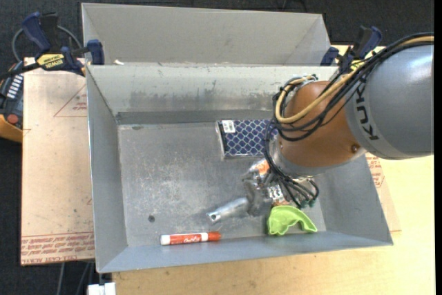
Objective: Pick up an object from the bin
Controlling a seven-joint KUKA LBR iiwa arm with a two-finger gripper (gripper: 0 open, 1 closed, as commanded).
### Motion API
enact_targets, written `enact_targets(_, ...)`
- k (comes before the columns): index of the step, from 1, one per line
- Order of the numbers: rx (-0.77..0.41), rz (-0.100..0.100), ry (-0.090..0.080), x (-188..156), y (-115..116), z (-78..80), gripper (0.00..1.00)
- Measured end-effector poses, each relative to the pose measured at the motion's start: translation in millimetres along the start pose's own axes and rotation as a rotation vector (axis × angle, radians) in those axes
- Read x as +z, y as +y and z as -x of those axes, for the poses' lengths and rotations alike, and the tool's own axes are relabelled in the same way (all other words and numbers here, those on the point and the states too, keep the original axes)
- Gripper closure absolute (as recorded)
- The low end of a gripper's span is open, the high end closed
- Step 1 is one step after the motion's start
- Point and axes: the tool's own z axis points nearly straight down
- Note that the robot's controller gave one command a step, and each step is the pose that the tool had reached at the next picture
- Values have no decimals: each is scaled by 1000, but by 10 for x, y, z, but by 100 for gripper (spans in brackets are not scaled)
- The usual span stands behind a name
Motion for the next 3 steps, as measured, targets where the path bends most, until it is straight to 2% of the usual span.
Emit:
enact_targets(1, 0, 0, 0, 0, -1, 0, 100)
enact_targets(2, -58, 2, -5, 297, -374, -170, 100)
enact_targets(3, -84, 7, -18, 284, -650, -327, 100)
